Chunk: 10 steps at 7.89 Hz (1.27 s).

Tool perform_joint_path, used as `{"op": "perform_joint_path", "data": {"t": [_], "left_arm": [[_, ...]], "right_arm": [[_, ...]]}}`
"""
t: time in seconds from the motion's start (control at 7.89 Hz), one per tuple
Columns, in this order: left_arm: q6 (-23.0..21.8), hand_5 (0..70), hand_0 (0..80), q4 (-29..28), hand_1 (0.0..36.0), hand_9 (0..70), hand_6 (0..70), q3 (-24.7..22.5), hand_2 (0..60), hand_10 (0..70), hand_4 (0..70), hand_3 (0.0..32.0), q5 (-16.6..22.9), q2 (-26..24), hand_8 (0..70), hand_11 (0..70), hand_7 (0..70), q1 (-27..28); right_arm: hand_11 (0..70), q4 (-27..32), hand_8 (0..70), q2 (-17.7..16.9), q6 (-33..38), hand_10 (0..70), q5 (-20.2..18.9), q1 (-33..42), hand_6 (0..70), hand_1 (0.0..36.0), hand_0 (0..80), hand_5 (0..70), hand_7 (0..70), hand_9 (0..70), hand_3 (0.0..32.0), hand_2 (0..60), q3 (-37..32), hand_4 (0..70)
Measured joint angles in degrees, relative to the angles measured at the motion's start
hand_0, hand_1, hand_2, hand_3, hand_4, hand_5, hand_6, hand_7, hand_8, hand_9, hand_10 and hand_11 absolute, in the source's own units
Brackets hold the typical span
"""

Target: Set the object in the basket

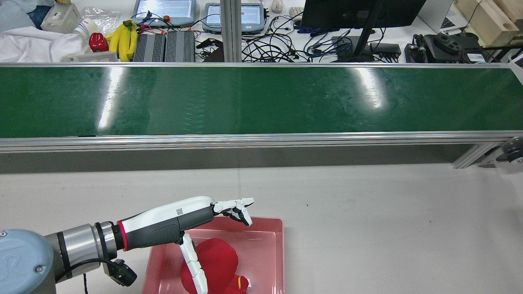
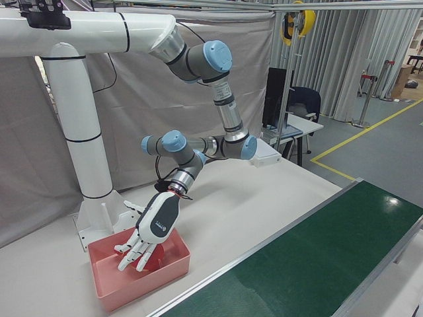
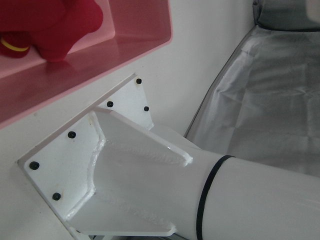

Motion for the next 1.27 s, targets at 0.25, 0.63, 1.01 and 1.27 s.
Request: {"op": "perform_joint_path", "data": {"t": [0.25, 0.63, 1.01, 1.27], "left_arm": [[-0.1, 53.8, 52.6, 1.1, 6.3, 33.1, 8.8, -1.7, 0.0, 9.7, 8.6, 0.0, 0.0, 0.3, 21.9, 15.2, 13.3, -0.1], [-0.2, 70.0, 50.7, 2.6, 8.2, 48.4, 14.2, -5.3, 0.0, 21.7, 9.2, 0.0, 0.0, 0.7, 32.9, 32.5, 27.8, -1.6], [-4.4, 70.0, 52.1, 1.2, 8.4, 46.6, 13.8, -9.5, 0.0, 20.9, 10.8, 0.0, 0.0, 4.7, 31.5, 31.4, 27.0, -6.6], [-10.2, 70.0, 52.4, -3.0, 9.8, 46.2, 13.9, -10.2, 0.0, 20.9, 11.5, 0.0, 0.0, 8.8, 31.2, 31.5, 26.8, -11.5]], "right_arm": [[0.0, 0.0, 0.0, 0.0, 0.0, 0.0, 0.0, 0.0, 0.0, 0.0, 0.0, 0.0, 0.0, 0.0, 0.0, 0.0, 0.0, 0.0], [0.0, 0.0, 0.0, 0.0, 0.0, 0.0, 0.0, 0.0, 0.0, 0.0, 0.0, 0.0, 0.0, 0.0, 0.0, 0.0, 0.0, 0.0], [0.0, 0.0, 0.0, 0.0, 0.0, 0.0, 0.0, 0.0, 0.0, 0.0, 0.0, 0.0, 0.0, 0.0, 0.0, 0.0, 0.0, 0.0], [0.0, 0.0, 0.0, 0.0, 0.0, 0.0, 0.0, 0.0, 0.0, 0.0, 0.0, 0.0, 0.0, 0.0, 0.0, 0.0, 0.0, 0.0]]}}
